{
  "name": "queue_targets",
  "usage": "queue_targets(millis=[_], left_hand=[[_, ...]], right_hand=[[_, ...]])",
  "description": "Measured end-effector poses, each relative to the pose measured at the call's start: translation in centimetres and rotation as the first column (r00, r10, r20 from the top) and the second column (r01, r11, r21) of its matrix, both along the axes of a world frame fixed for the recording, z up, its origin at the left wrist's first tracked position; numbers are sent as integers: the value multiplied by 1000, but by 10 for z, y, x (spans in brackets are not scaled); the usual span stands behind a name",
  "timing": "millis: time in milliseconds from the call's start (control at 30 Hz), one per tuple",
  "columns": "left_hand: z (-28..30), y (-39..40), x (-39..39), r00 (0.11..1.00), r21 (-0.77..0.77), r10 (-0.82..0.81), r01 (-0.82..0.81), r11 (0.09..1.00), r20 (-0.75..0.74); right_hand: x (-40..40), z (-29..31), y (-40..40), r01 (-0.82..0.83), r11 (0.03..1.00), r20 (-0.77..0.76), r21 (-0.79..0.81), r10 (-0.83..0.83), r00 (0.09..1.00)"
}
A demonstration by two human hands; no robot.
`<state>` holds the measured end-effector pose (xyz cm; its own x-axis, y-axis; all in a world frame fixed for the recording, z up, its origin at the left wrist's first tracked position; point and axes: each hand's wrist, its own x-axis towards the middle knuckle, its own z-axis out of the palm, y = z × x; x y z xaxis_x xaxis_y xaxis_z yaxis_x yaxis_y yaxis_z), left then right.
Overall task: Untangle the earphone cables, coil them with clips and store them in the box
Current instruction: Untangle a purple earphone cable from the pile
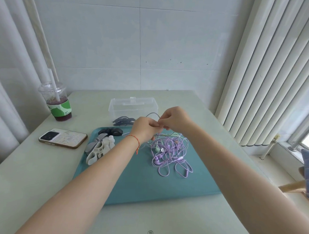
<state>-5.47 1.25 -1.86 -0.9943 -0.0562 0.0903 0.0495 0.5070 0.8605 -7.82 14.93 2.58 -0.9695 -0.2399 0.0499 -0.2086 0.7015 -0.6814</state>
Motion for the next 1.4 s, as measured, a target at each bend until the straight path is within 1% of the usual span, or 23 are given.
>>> queue_targets(millis=[33,100,233,300,400,500,600,667,733,833,900,1000,1067,1100,1167,1233,1400], left_hand=[[-1,-1,0,1000,1,0,0,1000,1],[-2,-1,-1,1000,-13,-6,6,1000,-2],[-4,-4,-4,999,-118,-31,26,993,-45],[-6,-5,-4,997,-74,-47,43,996,-54],[-6,-9,-4,998,3,-48,48,999,-46],[-5,-13,-4,998,101,-52,48,994,34],[-8,-16,-3,995,125,-27,16,992,92],[-11,-16,-2,995,99,25,-35,994,101],[-14,-16,-2,991,55,83,-89,994,108],[-15,-16,-2,987,-36,102,-98,995,123],[-15,-16,-1,988,-72,104,-96,993,116],[-11,-12,0,996,-41,91,-90,995,7],[-5,-7,1,998,-27,29,-30,999,-47],[-3,-5,2,998,-33,-14,13,999,-54],[-2,-2,2,995,-96,-76,70,993,-59],[-5,-2,1,994,-168,-78,65,984,-73],[-8,0,-4,994,-192,-49,29,981,-100]], right_hand=[[-1,-1,-1,-2,1000,-19,8,2,1000],[-2,-2,-3,-5,1000,-43,-28,4,999],[-4,3,-9,6,981,-73,-196,-21,997],[-6,7,-10,17,966,-90,-258,-42,995],[-6,11,-8,43,950,-111,-309,-82,990],[-7,11,-3,95,923,-70,-373,-130,989],[-6,9,1,119,909,-45,-398,-149,988],[-5,10,1,118,898,-45,-424,-151,988],[-4,14,0,107,871,-83,-480,-167,982],[-2,25,-3,95,808,-184,-582,-245,952],[-1,30,-3,89,778,-205,-622,-271,940],[-2,29,-4,72,788,-177,-611,-224,958],[-2,26,-5,71,795,-149,-603,-199,969],[-2,25,-4,72,794,-141,-603,-194,971],[-2,25,-4,75,784,-128,-617,-194,973],[-1,26,-3,79,759,-107,-646,-194,975],[-2,27,5,91,691,-48,-717,-179,983]])
